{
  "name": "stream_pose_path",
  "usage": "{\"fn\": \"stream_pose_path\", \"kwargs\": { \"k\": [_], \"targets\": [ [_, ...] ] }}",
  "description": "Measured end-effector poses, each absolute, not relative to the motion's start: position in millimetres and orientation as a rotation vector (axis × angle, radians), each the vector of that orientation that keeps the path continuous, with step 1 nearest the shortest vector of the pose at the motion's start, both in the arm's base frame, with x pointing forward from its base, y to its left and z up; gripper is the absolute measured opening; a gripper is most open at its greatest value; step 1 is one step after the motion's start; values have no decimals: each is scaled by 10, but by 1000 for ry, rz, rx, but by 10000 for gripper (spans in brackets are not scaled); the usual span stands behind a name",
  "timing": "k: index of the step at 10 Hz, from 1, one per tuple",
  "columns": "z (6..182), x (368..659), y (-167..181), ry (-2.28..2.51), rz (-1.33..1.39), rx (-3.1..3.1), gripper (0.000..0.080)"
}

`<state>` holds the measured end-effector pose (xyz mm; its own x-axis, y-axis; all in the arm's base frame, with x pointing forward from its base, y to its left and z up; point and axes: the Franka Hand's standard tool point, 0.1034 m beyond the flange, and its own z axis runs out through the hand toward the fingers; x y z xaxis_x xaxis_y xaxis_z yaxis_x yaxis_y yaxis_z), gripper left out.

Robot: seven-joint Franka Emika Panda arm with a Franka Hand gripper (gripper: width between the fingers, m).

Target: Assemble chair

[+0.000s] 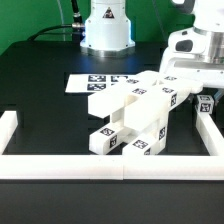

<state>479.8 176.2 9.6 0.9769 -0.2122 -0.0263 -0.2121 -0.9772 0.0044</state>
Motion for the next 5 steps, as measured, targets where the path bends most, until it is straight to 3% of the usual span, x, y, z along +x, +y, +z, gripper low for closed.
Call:
{"fn": "stream_pose_path", "kwargs": {
  "k": [5],
  "targets": [
    [385,4861,1826,-339,-7,3148,282]
  ]
}}
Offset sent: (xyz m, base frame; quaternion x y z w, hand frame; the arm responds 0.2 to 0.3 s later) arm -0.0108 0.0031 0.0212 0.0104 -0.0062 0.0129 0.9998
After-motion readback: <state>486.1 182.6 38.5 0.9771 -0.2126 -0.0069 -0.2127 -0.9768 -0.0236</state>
